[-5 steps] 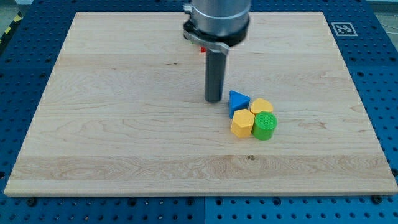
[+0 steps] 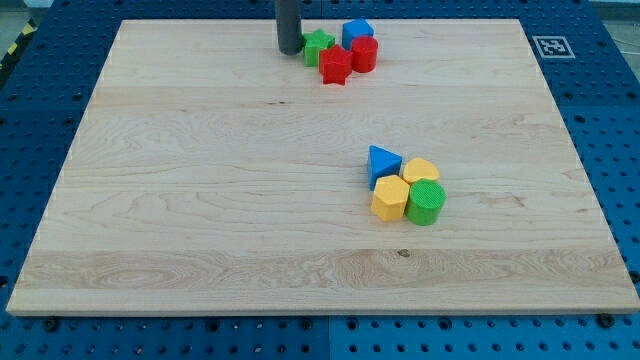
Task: Separate the red circle and red star
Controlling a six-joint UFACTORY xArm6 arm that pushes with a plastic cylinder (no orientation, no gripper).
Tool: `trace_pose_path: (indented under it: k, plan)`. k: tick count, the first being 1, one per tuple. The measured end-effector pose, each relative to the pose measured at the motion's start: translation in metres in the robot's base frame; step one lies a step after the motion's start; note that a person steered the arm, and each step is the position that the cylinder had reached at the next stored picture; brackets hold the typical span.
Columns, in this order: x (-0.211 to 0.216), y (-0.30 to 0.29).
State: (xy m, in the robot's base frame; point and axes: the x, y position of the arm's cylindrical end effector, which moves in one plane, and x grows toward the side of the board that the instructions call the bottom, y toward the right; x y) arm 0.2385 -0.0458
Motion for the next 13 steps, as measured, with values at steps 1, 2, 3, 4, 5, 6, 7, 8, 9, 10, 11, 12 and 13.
trace_pose_path:
  k: [1,2,3,4,5,6,7,8,9,10,11,12,13]
  plan:
    - [-0.009,0.012]
    - [-0.007,0.036]
    - [0.003,0.044]
    - [0.011,0.019]
    - [0.014,0.0]
    - [0.015,-0.006]
    - [-0.002,0.008]
    - [-0.014,0.041]
    - [-0.01,0.069]
    - [0.008,0.082]
    - [0.018,0.087]
    - [0.018,0.087]
    - [0.02,0.094]
